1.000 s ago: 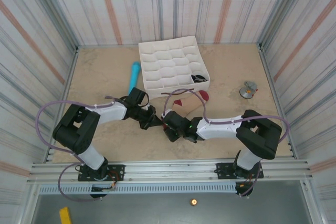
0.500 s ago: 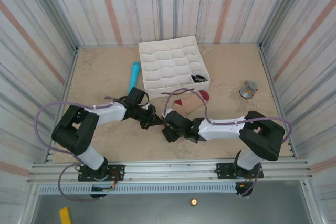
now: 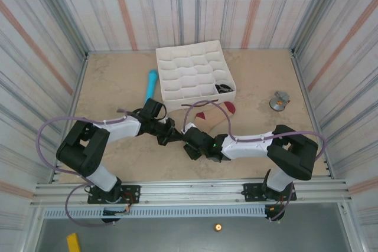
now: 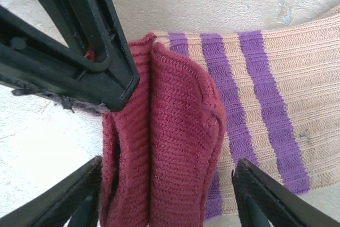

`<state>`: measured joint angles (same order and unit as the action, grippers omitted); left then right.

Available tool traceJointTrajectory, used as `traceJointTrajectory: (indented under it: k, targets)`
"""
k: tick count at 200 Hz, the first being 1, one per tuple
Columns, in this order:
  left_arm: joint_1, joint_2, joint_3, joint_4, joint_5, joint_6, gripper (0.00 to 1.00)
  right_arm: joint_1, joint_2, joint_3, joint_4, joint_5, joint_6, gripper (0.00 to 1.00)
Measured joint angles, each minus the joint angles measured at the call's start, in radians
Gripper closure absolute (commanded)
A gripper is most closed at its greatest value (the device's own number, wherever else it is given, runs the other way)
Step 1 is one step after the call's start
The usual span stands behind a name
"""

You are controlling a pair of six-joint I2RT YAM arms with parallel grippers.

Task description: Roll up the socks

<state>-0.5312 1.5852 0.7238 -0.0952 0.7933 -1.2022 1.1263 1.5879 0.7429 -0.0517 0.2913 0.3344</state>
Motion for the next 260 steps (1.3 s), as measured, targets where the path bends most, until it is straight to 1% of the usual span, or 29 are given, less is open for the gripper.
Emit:
traceJointTrajectory:
  k: [27,42,91,164,187,207,225,256,260]
  targets:
    - [0.0,0.0,0.0,0.0,0.0,0.001,1.0,-0.002,0.0,-0.001,0.008,-0.008,0.0,0.41]
    - [0.0,0.0,0.0,-0.002,-0.001,0.002,1.0,-0.008,-0.003,-0.004,0.018,-0.026,0.0,0.46]
    - [0.0,0.0,0.0,-0.004,-0.001,0.002,1.0,-0.056,-0.032,-0.032,0.033,-0.088,0.003,0.55]
    - [0.0,0.0,0.0,-0.004,-0.002,0.005,1.0,-0.08,-0.057,-0.049,0.051,-0.159,0.005,0.57]
    - [0.001,0.0,0.0,-0.004,-0.002,0.009,1.0,-0.08,-0.064,-0.049,0.052,-0.166,0.005,0.63]
    - [0.002,0.0,0.0,-0.004,-0.005,0.009,1.0,-0.08,-0.065,-0.049,0.052,-0.172,0.003,0.73]
    - [0.002,0.0,0.0,-0.004,-0.005,0.009,1.0,-0.08,-0.065,-0.049,0.052,-0.18,0.006,0.76]
    - [0.002,0.0,0.0,-0.004,-0.005,0.009,1.0,-0.084,-0.065,-0.049,0.052,-0.186,0.008,0.84]
    - [0.002,0.0,0.0,-0.004,-0.005,0.01,0.98,-0.085,-0.065,-0.049,0.052,-0.187,0.01,0.86]
